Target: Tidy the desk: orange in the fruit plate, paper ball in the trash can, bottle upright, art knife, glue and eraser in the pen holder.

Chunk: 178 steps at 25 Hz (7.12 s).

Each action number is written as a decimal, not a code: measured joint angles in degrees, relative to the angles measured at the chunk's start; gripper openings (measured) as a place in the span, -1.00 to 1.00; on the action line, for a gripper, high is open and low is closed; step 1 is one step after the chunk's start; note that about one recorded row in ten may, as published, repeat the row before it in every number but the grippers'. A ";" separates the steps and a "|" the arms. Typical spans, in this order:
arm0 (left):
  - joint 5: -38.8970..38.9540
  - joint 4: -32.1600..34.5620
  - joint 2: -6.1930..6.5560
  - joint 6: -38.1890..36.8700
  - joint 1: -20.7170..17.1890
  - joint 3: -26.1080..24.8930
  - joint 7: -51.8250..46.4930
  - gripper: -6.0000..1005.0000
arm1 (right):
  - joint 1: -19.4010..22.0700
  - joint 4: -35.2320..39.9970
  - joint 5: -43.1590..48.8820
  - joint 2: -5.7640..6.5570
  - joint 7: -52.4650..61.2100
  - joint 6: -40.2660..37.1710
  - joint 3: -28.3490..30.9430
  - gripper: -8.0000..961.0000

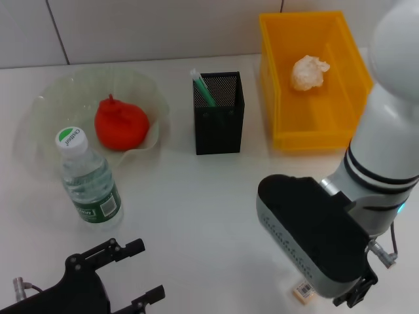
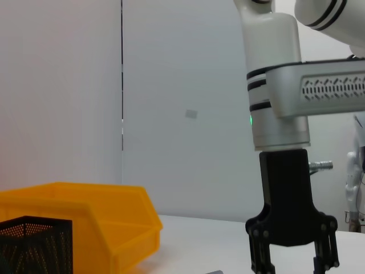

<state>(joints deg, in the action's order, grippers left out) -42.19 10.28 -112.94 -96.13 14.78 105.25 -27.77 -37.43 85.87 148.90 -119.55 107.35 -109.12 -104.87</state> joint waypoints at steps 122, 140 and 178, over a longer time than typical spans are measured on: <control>-0.53 0.00 0.88 0.03 -0.16 0.19 -0.18 0.38 | -4.66 -3.87 18.32 -0.16 25.36 44.18 1.59 -0.35; -0.53 0.00 1.24 -0.03 0.13 -0.05 0.37 0.38 | -5.90 15.56 9.61 0.17 45.13 17.99 18.46 0.18; -5.10 0.09 3.12 2.89 2.80 -0.04 -3.07 0.38 | 2.41 -3.20 11.29 0.27 48.74 15.39 20.31 0.66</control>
<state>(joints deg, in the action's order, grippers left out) -47.28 10.37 -109.82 -93.24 17.58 105.20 -30.85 -35.01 82.66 160.19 -119.28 156.08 -93.73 -84.56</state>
